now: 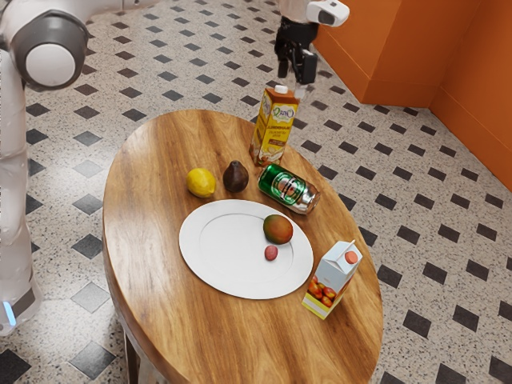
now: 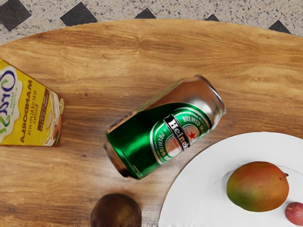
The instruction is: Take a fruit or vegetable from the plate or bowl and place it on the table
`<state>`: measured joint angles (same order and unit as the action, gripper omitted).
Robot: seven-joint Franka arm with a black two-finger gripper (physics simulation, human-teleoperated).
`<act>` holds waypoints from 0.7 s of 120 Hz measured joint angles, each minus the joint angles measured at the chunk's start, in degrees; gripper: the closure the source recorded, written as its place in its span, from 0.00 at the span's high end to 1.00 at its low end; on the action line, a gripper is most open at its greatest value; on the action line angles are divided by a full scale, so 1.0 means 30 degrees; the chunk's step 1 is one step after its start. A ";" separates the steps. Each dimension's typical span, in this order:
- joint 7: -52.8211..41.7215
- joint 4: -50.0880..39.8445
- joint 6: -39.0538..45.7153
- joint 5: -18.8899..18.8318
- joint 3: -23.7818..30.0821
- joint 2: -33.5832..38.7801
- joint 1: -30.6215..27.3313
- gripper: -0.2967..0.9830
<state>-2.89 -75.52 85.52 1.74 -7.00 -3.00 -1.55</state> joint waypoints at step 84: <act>0.9131 0.5661 -0.1842 -0.0922 0.1872 -0.3503 -0.0704 0.77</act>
<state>24.51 -58.53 79.99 -1.02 -1.38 -13.51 -3.66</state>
